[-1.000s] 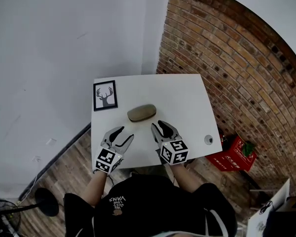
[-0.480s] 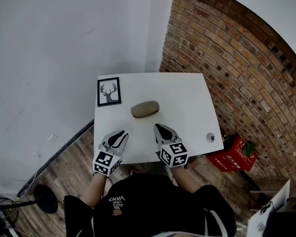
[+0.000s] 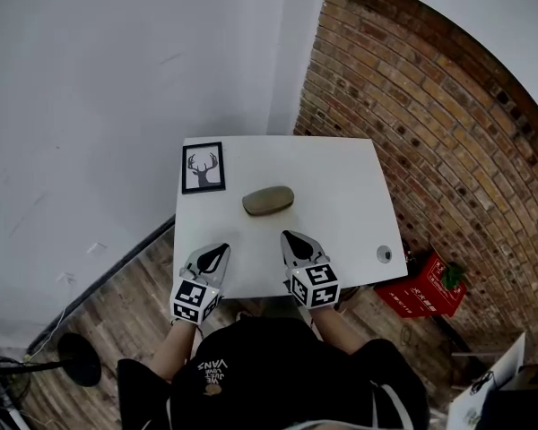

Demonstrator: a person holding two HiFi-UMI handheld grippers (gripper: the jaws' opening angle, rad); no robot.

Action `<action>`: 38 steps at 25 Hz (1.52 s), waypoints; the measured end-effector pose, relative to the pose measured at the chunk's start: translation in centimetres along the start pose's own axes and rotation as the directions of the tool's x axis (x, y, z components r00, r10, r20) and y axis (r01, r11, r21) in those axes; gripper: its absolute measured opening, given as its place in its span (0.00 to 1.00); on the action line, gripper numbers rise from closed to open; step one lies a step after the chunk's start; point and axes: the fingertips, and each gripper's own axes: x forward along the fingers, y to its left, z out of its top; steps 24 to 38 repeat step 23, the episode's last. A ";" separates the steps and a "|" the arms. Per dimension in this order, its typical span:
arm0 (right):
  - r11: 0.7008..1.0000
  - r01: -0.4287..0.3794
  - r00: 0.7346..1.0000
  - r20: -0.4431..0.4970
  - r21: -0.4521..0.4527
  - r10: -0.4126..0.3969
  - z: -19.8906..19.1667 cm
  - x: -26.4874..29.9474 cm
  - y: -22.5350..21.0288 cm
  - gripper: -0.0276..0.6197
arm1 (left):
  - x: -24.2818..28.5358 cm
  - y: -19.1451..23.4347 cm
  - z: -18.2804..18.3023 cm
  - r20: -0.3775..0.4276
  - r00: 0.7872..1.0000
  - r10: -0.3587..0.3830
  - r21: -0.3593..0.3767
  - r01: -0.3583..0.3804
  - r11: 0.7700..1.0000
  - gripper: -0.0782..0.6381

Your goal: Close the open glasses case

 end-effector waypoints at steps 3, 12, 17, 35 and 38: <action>1.000 0.000 1.000 -0.009 -0.008 0.000 -0.2 0.2 0.2 0.04 | 0.0 0.2 -0.2 0.004 1.000 0.003 0.001 -0.003 1.000 0.12; 1.000 0.008 0.999 -0.031 -0.013 -0.008 -0.8 0.5 -0.2 0.04 | 0.2 0.4 -0.7 -0.009 1.000 0.000 0.015 0.000 1.000 0.12; 1.000 0.016 0.999 -0.038 -0.014 -0.016 -0.9 0.5 -0.6 0.04 | 0.6 0.3 -1.0 -0.017 1.000 -0.008 0.013 0.009 1.000 0.12; 1.000 0.019 0.999 -0.039 -0.017 -0.020 -1.1 0.7 -0.8 0.04 | 0.9 0.0 -1.4 -0.026 0.999 -0.019 0.003 0.019 1.000 0.12; 1.000 0.019 0.999 -0.039 -0.017 -0.020 -1.1 0.7 -0.8 0.04 | 0.9 0.0 -1.4 -0.026 0.999 -0.019 0.003 0.019 1.000 0.12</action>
